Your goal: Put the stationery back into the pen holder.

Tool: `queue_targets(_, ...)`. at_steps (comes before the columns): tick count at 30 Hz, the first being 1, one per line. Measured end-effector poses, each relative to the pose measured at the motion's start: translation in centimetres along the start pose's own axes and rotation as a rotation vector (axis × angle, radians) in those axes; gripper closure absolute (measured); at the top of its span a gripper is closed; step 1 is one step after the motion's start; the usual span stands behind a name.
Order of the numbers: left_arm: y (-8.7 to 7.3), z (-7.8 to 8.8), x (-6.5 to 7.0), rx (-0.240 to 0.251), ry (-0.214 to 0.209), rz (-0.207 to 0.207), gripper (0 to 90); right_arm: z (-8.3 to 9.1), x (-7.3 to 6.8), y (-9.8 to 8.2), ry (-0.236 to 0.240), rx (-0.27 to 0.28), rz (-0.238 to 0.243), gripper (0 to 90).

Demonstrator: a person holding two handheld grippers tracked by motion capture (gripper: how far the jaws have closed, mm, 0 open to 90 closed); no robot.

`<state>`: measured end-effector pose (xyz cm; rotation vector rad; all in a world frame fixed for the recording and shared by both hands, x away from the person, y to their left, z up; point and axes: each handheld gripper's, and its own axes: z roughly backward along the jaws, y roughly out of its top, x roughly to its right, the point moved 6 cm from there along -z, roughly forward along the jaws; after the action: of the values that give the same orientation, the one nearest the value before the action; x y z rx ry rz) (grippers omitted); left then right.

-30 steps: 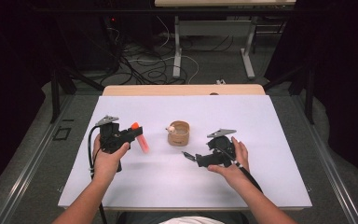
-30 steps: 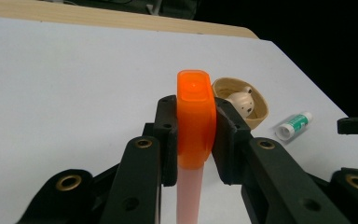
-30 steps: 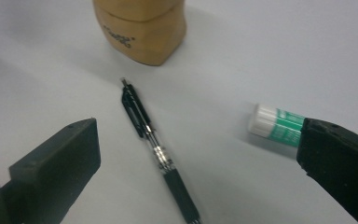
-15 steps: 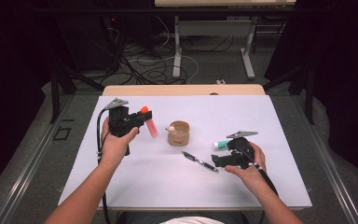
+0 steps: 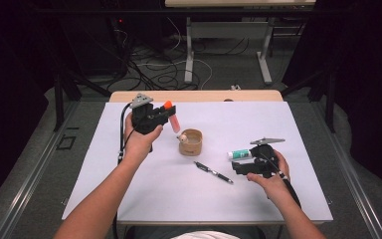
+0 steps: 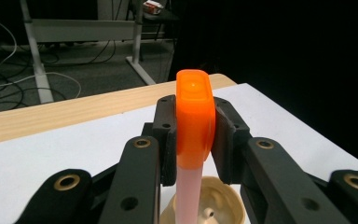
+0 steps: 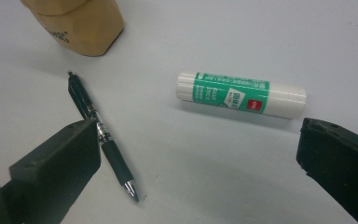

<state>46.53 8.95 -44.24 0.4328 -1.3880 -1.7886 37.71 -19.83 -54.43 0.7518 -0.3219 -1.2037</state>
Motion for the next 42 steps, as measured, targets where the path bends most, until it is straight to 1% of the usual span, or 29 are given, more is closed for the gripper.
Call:
queue_targets(3, -0.1, -0.7, 0.3, 0.0, -0.004, -0.007, 74.1, 0.0, 0.3, 0.0, -0.001, 0.003, -0.008, 0.0)
queue_targets(6, -0.2, -1.5, 0.5, 0.004, 0.002, -0.013, 74.1, 0.1, 0.5, 0.0, -0.006, 0.004, -0.018, 0.0)
queue_targets(8, -0.4, -2.0, 0.5, 0.007, -0.006, -0.012, 74.1, 0.1, 0.7, 0.0, -0.007, 0.006, -0.021, 0.0)
queue_targets(13, -1.0, -3.0, 0.7, -0.016, -0.007, -0.011, 74.1, 0.2, 1.2, 0.1, -0.012, 0.013, -0.032, 0.0)
queue_targets(17, -1.7, -3.6, 0.7, -0.027, -0.008, -0.009, 74.1, 0.2, 1.3, 0.0, -0.002, 0.01, -0.05, 0.4)
queue_targets(20, -2.5, -4.0, 0.6, -0.049, -0.004, -0.006, 74.1, 0.1, 1.3, 0.0, -0.004, 0.01, -0.05, 0.5)
queue_targets(22, -3.0, -4.2, 0.5, -0.066, 0.001, -0.018, 74.0, 0.1, 1.3, 0.0, -0.004, 0.01, -0.05, 0.6)
queue_targets(24, -3.4, -4.4, 0.5, -0.077, 0.003, -0.017, 74.0, 0.1, 1.3, -0.1, -0.002, 0.007, -0.049, 0.7)
queue_targets(28, -4.2, -4.7, 0.5, -0.101, 0.012, -0.038, 74.0, 0.0, 1.3, -0.2, -0.001, 0.002, -0.045, 0.9)
queue_targets(32, -4.8, -5.0, 0.6, -0.128, 0.015, -0.05, 74.0, -0.1, 1.3, -0.2, -0.004, -0.002, -0.05, 1.4)
queue_targets(34, -4.9, -5.0, 0.7, -0.138, 0.016, -0.061, 74.0, -0.2, 1.3, -0.2, -0.002, -0.001, -0.041, 1.5)
queue_targets(35, -4.9, -5.0, 0.8, -0.141, 0.017, -0.07, 74.0, -0.2, 1.2, -0.3, 0.004, -0.006, -0.041, 1.5)
queue_targets(37, -5.1, -5.1, 0.9, -0.151, 0.019, -0.086, 74.0, -0.2, 1.1, -0.3, 0.0, -0.009, -0.042, 1.6)
queue_targets(39, -5.3, -5.2, 0.9, -0.17, 0.023, -0.112, 74.0, -0.3, 1.0, -0.3, 0.001, -0.008, -0.05, 1.6)
queue_targets(41, -5.6, -5.4, 1.0, -0.196, 0.027, -0.125, 74.0, -0.3, 0.9, -0.3, 0.003, -0.009, -0.05, 1.8)
queue_targets(42, -5.8, -5.5, 1.0, -0.207, 0.024, -0.13, 73.9, -0.3, 1.0, -0.4, 0.003, -0.012, -0.04, 1.8)
